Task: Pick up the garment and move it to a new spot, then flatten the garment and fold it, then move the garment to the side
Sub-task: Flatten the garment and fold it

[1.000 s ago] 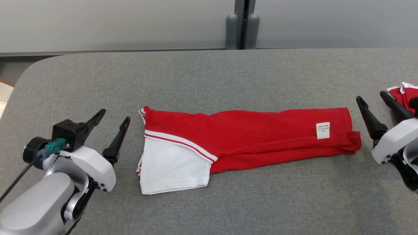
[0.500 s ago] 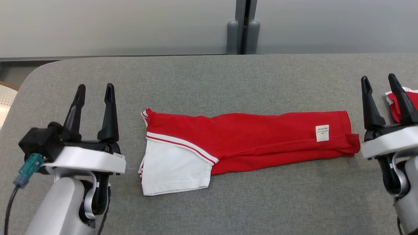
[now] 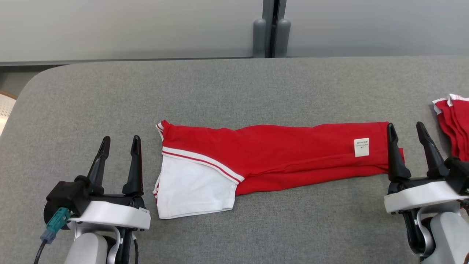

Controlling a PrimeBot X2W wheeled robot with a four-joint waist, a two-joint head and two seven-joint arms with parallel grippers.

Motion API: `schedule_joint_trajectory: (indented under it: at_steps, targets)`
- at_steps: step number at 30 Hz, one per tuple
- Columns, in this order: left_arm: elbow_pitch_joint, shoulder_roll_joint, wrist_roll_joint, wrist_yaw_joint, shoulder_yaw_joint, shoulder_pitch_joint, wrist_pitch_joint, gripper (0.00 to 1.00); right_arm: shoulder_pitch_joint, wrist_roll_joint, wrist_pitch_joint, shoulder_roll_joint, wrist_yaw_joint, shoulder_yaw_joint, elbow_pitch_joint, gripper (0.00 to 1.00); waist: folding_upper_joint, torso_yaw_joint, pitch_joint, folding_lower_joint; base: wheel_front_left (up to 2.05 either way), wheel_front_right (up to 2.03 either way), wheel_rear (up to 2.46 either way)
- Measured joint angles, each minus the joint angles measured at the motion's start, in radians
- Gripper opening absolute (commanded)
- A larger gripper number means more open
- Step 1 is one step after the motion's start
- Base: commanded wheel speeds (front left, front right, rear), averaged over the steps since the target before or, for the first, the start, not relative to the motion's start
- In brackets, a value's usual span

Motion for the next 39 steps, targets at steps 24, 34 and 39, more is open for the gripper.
schedule_joint_trajectory:
  at_steps: [24,34,39]
  targets:
    - [0.028,-0.023,0.069,-0.041,0.003,-0.070,0.000,1.00,-0.235,-0.058,0.073,0.059,0.000,-0.179,0.559,1.00,0.0000,0.044,0.111,0.0000,0.00,0.00,0.00]
    - [0.031,-0.023,0.054,-0.041,0.002,-0.075,0.000,1.00,-0.253,-0.028,0.042,0.073,0.000,-0.118,0.626,0.00,0.0000,0.029,0.088,0.0000,0.00,0.00,0.00]
    - [0.031,-0.023,0.054,-0.041,0.003,-0.070,0.000,1.00,-0.257,-0.025,0.024,0.048,0.001,-0.136,0.638,0.00,0.0000,0.024,0.078,0.0000,0.00,0.00,0.00]
